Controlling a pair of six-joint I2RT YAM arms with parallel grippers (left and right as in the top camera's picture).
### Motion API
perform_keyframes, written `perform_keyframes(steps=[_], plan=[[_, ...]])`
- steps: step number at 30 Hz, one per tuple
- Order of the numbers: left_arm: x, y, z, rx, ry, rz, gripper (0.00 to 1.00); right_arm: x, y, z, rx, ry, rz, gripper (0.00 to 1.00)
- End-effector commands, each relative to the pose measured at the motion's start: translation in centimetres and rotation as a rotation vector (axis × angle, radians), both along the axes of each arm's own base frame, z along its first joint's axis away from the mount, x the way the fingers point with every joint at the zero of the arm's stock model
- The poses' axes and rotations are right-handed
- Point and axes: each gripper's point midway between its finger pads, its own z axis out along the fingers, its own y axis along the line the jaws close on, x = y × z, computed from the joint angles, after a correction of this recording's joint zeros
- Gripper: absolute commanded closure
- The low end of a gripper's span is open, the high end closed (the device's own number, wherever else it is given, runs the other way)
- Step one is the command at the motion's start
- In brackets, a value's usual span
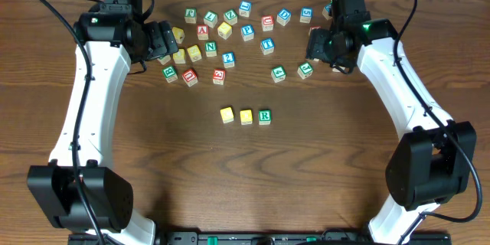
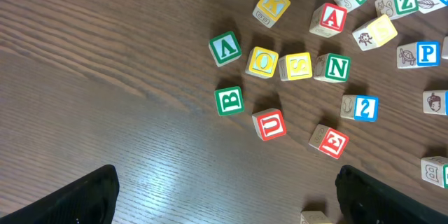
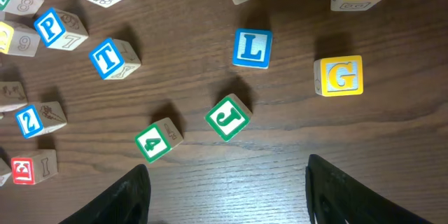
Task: Spell out CORL
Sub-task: 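Raise the right arm back over the right side of the pile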
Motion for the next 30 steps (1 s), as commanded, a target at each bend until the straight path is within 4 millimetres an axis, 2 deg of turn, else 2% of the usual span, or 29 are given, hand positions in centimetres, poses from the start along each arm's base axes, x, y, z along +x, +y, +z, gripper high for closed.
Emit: perform_keyframes(steps=[1,7,14,16,22,25,27,29,30], plan=[[-0.1,0.0,-0.2,0.005,0.007,0.002,0.02,0.0,0.7,1.0,0.008,-0.017,0.005,0.34],[0.1,0.0,-1.1,0.004,0.027,0.005,0.02,0.0,2.4,2.1,0.053,-0.031,0.054,0.34],[0.6,0.0,-2.1,0.004,0.044,0.006,0.02,0.7,4.0,6.2,0.047,-0.081,0.116,0.32],[0.6,0.0,-2.3,0.003,0.046,0.006,0.02,0.7,4.6,6.7,0.044,-0.086,0.135,0.32],[0.8,0.0,-2.3,0.003,0.04,0.005,0.02,0.7,6.4,7.9,0.037,-0.112,0.198,0.31],[1.1,-0.6,-2.2,-0.025,0.028,-0.01,0.02,0.7,7.4,7.4,0.031,-0.107,0.226,0.3],[1.5,-1.1,-2.0,-0.038,0.01,-0.023,0.02,0.7,7.8,6.7,0.026,-0.093,0.238,0.27],[2.0,-2.0,-1.7,-0.039,-0.016,-0.042,0.02,1.0,8.4,5.7,0.022,-0.084,0.246,0.05],[2.1,-2.3,-1.6,-0.039,-0.02,-0.049,0.02,1.2,8.5,5.3,0.021,-0.079,0.246,0.02]])
